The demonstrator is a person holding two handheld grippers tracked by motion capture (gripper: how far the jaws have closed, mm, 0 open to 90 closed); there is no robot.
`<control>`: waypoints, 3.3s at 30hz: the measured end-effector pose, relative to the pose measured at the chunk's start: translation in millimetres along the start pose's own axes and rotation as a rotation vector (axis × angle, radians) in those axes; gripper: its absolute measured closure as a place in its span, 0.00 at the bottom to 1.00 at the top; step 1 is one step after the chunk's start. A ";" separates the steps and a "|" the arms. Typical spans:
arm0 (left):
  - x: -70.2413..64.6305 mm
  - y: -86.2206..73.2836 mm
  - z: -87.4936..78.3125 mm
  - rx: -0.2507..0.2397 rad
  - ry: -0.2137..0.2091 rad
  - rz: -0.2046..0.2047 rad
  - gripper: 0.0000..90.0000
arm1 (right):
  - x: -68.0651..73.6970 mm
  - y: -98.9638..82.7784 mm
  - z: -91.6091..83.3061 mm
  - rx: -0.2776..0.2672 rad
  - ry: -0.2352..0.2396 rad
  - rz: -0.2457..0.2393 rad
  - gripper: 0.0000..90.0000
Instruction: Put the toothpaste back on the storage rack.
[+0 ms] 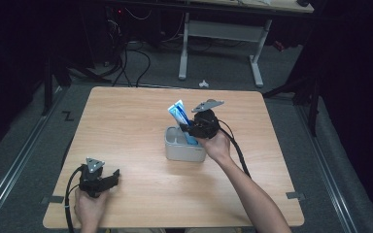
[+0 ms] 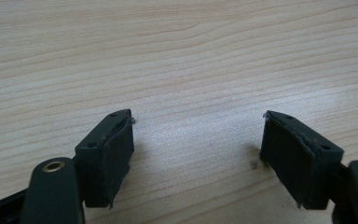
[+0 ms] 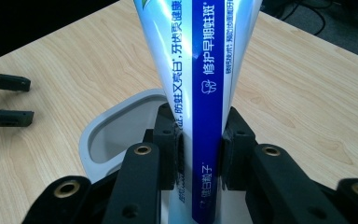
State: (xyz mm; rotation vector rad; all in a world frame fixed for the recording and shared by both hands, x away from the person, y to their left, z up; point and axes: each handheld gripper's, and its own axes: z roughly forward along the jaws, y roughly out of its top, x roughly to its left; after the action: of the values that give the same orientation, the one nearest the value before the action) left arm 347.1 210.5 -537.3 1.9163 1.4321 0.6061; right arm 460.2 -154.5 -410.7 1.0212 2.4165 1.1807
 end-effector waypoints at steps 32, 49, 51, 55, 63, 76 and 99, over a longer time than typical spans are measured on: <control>0.4 0.1 0.3 -0.003 0.003 0.004 0.29 | 7.1 -5.7 -7.8 -0.030 -0.011 -0.047 0.80; 0.4 0.1 0.3 -0.003 0.003 0.004 0.29 | 5.7 -15.8 -3.1 0.002 -0.008 -0.055 0.79; 0.4 0.1 0.3 -0.003 0.003 0.004 0.29 | 5.9 -15.9 -3.2 0.004 -0.007 -0.054 0.79; 0.4 0.1 0.3 -0.003 0.003 0.004 0.29 | 6.9 -15.7 -2.6 0.008 -0.008 -0.053 0.79; 0.4 0.1 0.3 -0.004 0.003 0.004 0.29 | 8.0 -15.6 0.6 0.013 -0.007 -0.055 0.78; 0.3 0.1 0.3 -0.004 0.003 0.004 0.29 | 2.8 -15.0 -13.8 -0.049 0.000 -0.030 0.65; 0.3 0.1 0.3 -0.004 0.003 0.004 0.29 | -6.7 -13.3 -43.4 -0.105 0.009 0.026 0.60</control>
State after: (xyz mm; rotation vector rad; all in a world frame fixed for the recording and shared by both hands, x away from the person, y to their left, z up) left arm 347.5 210.7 -537.4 1.9165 1.4284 0.6136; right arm 436.8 -190.1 -393.8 1.0203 2.3271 1.3079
